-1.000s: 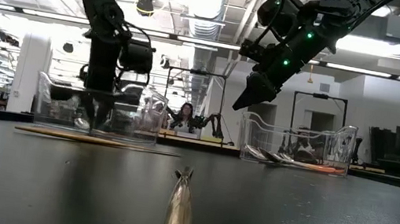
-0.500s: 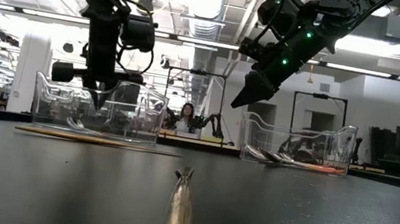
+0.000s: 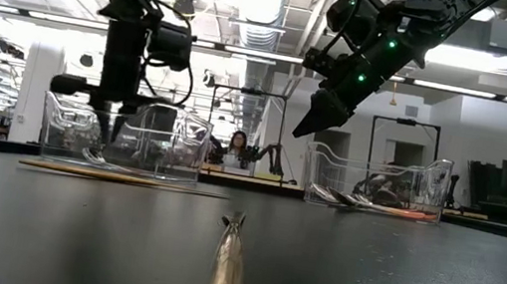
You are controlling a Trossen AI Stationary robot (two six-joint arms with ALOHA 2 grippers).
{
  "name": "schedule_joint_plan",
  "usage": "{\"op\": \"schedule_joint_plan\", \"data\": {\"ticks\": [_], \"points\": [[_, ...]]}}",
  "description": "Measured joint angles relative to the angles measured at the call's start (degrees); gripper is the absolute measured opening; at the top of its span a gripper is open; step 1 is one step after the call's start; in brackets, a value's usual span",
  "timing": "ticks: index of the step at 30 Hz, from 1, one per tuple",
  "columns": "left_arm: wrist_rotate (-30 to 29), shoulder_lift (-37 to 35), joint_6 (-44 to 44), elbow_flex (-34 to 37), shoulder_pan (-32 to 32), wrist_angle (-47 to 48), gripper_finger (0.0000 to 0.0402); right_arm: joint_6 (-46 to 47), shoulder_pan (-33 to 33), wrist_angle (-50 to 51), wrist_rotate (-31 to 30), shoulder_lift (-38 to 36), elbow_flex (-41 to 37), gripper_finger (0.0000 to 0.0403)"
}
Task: Sort silverware by color (type)
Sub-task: Remove the silver and orange spoon from the top left transparent bin
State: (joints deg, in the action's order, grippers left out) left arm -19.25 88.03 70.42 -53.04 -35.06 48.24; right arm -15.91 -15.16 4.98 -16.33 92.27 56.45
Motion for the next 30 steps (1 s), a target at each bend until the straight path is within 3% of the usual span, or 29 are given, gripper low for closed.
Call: {"op": "schedule_joint_plan", "data": {"ticks": [7, 14, 30], "points": [[-1.41, 0.15, -3.04, 0.00, -1.21, 5.44, 0.0100, 0.01, 0.00, 0.19, 1.31, 0.00, 0.00, 0.0123], [-0.29, 0.17, -3.28, 2.88, -3.38, 3.89, 0.0161, 0.76, 0.00, 0.17, 1.46, 0.00, 0.00, 0.0123], [3.08, 0.13, -9.99, 3.54, -5.53, -2.54, 0.0149, 0.93, 0.00, 0.15, 1.48, 0.00, 0.00, 0.0123]]}}
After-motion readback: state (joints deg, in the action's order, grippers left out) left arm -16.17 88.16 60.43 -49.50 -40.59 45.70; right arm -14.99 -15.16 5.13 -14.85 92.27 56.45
